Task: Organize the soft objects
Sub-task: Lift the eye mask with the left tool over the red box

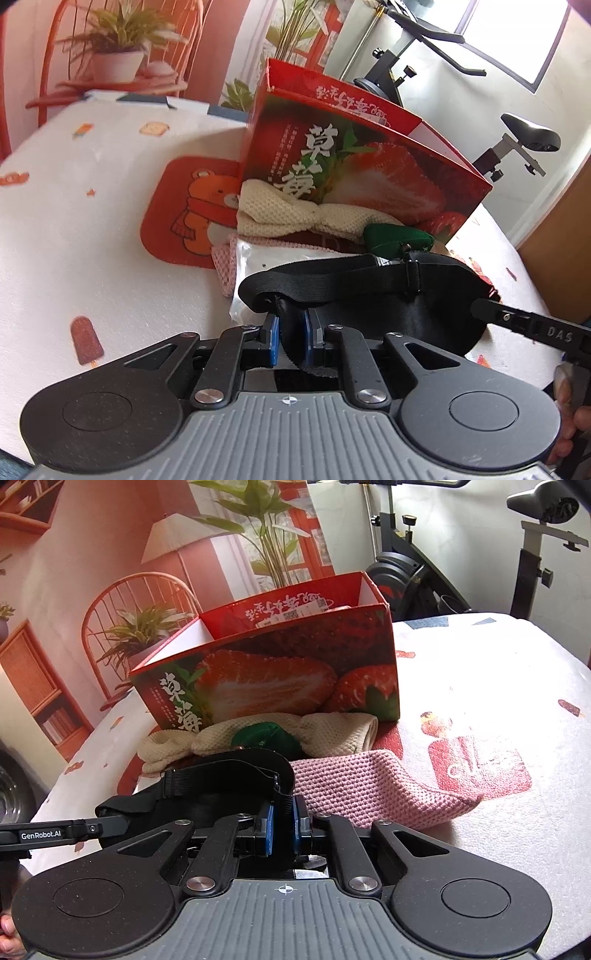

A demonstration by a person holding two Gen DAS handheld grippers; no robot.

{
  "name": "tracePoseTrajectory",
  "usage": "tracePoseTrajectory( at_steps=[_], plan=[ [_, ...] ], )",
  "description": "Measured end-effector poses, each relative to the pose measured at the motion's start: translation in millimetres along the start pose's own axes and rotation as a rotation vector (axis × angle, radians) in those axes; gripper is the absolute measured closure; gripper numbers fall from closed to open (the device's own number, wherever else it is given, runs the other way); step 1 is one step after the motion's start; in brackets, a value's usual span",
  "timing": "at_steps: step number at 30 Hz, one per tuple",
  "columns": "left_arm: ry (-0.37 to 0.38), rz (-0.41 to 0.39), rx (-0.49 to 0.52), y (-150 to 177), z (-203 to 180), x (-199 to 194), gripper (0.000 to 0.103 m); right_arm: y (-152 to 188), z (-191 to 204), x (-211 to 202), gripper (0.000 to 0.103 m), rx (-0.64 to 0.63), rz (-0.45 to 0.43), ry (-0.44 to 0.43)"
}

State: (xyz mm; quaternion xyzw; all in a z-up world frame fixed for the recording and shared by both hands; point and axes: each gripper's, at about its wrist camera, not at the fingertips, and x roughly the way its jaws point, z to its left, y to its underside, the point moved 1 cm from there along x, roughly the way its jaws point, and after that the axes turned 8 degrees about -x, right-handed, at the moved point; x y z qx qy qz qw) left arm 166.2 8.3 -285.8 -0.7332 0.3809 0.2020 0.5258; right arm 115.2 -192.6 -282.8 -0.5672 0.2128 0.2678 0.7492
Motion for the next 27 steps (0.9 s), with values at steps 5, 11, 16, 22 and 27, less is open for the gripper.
tracePoseTrajectory(
  at_steps=[5, 11, 16, 22, 27],
  plan=[
    [-0.016, -0.068, 0.039, -2, -5, -13, 0.09, -5, 3, -7, 0.094, -0.01, -0.036, -0.014],
    [-0.015, -0.153, 0.107, -8, -17, -29, 0.092, -18, 8, -17, 0.095, -0.047, -0.088, -0.025],
    [-0.005, -0.225, 0.144, -22, -27, -42, 0.092, -38, 8, -24, 0.095, -0.086, -0.128, -0.021],
    [-0.009, -0.332, 0.201, -49, -52, -54, 0.092, -74, 7, -29, 0.095, -0.127, -0.19, -0.024],
    [-0.003, -0.402, 0.237, -79, -75, -52, 0.092, -114, 2, -26, 0.095, -0.154, -0.242, -0.005]
  ],
)
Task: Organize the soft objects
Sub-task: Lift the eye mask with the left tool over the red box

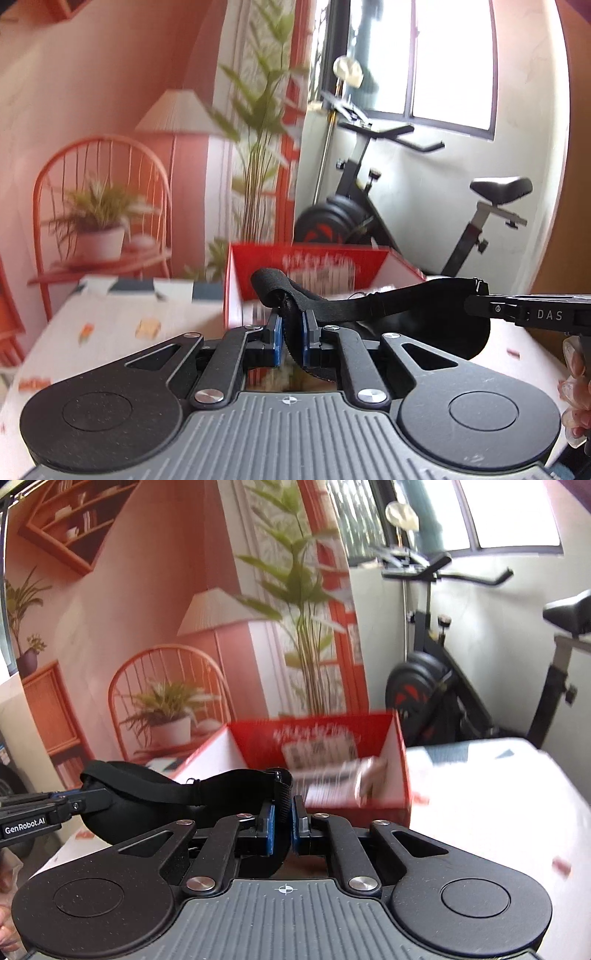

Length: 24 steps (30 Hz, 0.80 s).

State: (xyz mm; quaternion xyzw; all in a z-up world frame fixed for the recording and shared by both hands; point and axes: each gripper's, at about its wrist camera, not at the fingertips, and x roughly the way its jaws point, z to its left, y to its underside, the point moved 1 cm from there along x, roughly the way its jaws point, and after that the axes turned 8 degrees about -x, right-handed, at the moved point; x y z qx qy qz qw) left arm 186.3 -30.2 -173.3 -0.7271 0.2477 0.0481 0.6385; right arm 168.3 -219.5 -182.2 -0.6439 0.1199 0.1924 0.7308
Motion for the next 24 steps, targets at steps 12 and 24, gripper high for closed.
tracePoseTrajectory(
  at_steps=[12, 24],
  plan=[
    [-0.083, 0.119, 0.003, -48, -11, 113, 0.092, -52, -33, 89, 0.095, -0.074, 0.026, 0.049],
    [-0.075, 0.393, 0.002, -24, -15, 190, 0.092, -29, -59, 164, 0.095, -0.036, 0.28, 0.011]
  ],
)
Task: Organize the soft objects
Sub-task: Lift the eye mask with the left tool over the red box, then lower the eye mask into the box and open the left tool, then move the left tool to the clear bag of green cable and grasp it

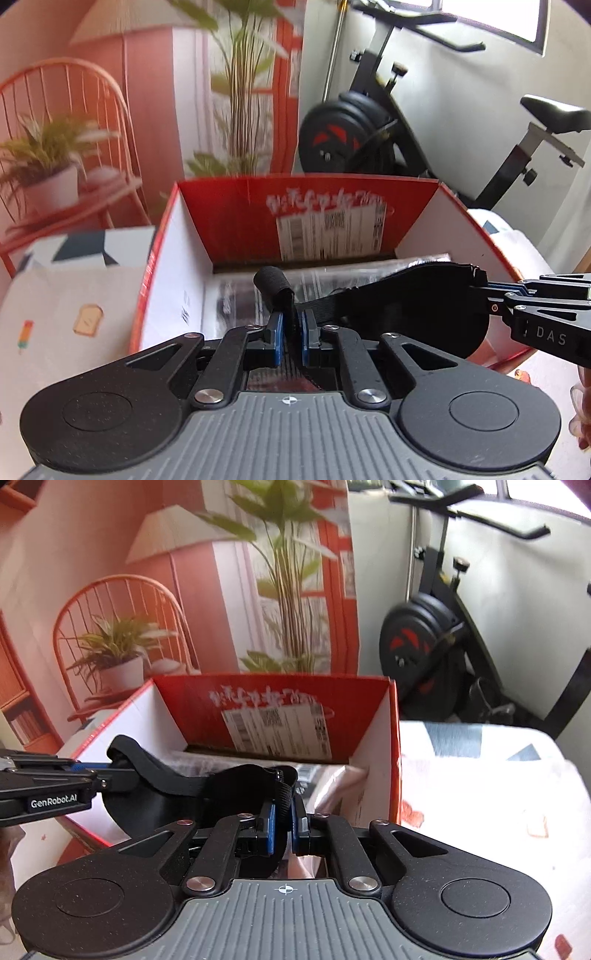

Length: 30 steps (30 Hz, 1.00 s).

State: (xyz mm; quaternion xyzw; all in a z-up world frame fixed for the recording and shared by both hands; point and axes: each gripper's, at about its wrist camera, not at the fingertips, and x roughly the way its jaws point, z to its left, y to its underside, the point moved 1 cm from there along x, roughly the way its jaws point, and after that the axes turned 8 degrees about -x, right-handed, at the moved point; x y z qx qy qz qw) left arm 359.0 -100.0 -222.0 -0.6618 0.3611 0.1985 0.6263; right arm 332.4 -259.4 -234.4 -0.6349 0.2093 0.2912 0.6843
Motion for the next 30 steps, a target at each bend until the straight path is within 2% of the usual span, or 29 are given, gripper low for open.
tracePoseTrajectory(
  at_steps=[11, 12, 14, 15, 16, 19, 25, 30],
  plan=[
    [-0.001, 0.027, 0.026, 4, 2, 4, 0.091, 8, 1, 5, 0.095, 0.008, 0.029, 0.017],
    [-0.013, 0.021, 0.035, 3, 0, 2, 0.088, 8, 2, 4, 0.093, 0.002, 0.03, 0.028],
    [-0.019, 0.015, 0.033, 1, 0, -4, 0.063, 10, 5, -1, 0.086, -0.006, 0.029, 0.056],
    [-0.008, 0.004, 0.023, 1, 2, -9, 0.045, 11, 7, -5, 0.081, -0.006, 0.027, 0.077],
    [0.004, -0.012, 0.019, 1, 4, -15, 0.039, 12, 9, -10, 0.076, -0.007, 0.022, 0.094],
    [0.002, -0.056, 0.046, 2, 3, -32, 0.038, 16, 16, -26, 0.067, -0.018, -0.008, 0.107],
    [0.038, -0.1, 0.089, 18, 3, -68, 0.037, 27, 25, -62, 0.057, 0.048, -0.081, 0.09],
    [0.075, -0.112, 0.084, 45, 11, -98, 0.037, 51, 44, -92, 0.057, 0.081, -0.154, 0.06]
  ],
)
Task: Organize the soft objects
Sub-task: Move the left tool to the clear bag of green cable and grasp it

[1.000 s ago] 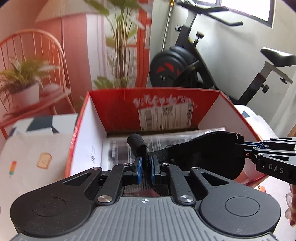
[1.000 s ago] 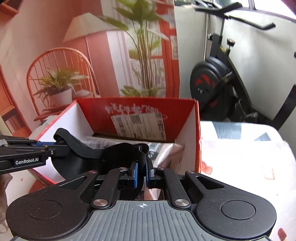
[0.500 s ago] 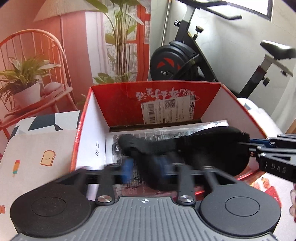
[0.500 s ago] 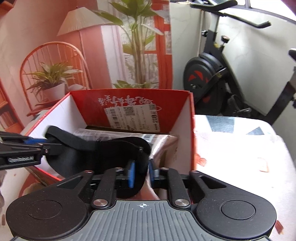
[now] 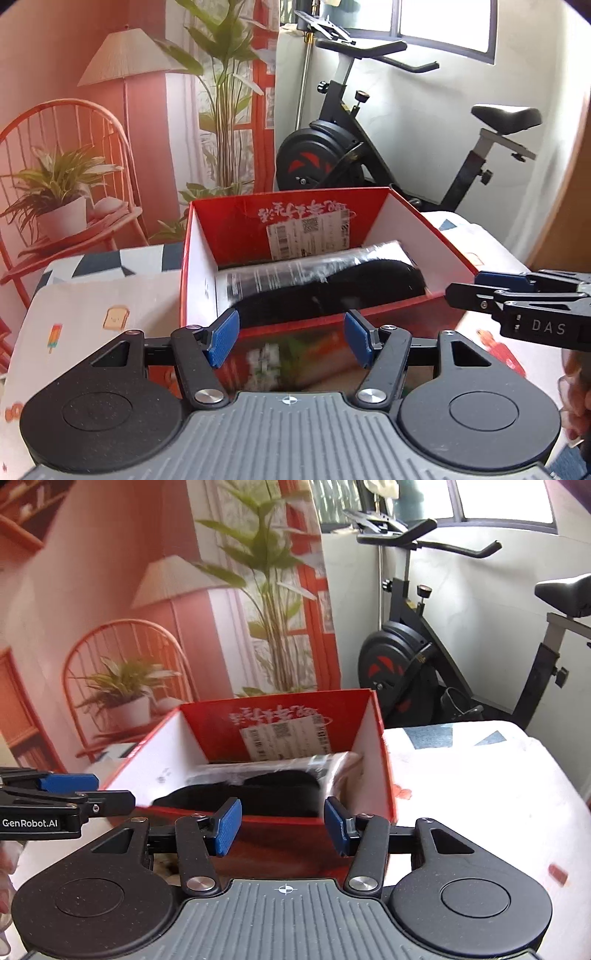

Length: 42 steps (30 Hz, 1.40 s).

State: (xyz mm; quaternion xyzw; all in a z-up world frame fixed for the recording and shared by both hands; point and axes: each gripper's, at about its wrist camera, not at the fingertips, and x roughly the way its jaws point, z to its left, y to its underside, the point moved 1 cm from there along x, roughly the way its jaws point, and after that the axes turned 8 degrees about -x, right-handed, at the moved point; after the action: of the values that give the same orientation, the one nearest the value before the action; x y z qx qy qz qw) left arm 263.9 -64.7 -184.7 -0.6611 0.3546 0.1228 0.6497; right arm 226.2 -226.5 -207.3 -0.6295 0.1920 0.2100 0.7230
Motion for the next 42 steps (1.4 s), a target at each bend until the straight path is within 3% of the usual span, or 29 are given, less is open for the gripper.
tracePoseTrajectory(
  at_steps=[6, 15, 18, 31, 38, 42],
  plan=[
    [-0.002, -0.013, -0.031, 42, 14, -29, 0.037, 39, 21, -26, 0.057, 0.024, -0.014, -0.046],
    [-0.055, 0.006, -0.097, 103, 30, -45, 0.038, 105, 52, -30, 0.059, 0.064, 0.104, -0.106],
    [-0.041, 0.032, -0.15, 119, 38, -44, 0.038, 117, 60, -29, 0.061, 0.067, 0.133, -0.126],
    [-0.043, 0.06, -0.283, 145, 66, -38, 0.047, 123, 75, -23, 0.062, 0.048, 0.177, -0.158],
    [-0.06, 0.054, -0.272, 146, 64, -38, 0.047, 128, 80, -23, 0.062, -0.004, 0.191, -0.147],
    [-0.07, 0.065, -0.252, 147, 62, -37, 0.047, 131, 81, -22, 0.056, -0.02, 0.203, -0.14]
  ],
)
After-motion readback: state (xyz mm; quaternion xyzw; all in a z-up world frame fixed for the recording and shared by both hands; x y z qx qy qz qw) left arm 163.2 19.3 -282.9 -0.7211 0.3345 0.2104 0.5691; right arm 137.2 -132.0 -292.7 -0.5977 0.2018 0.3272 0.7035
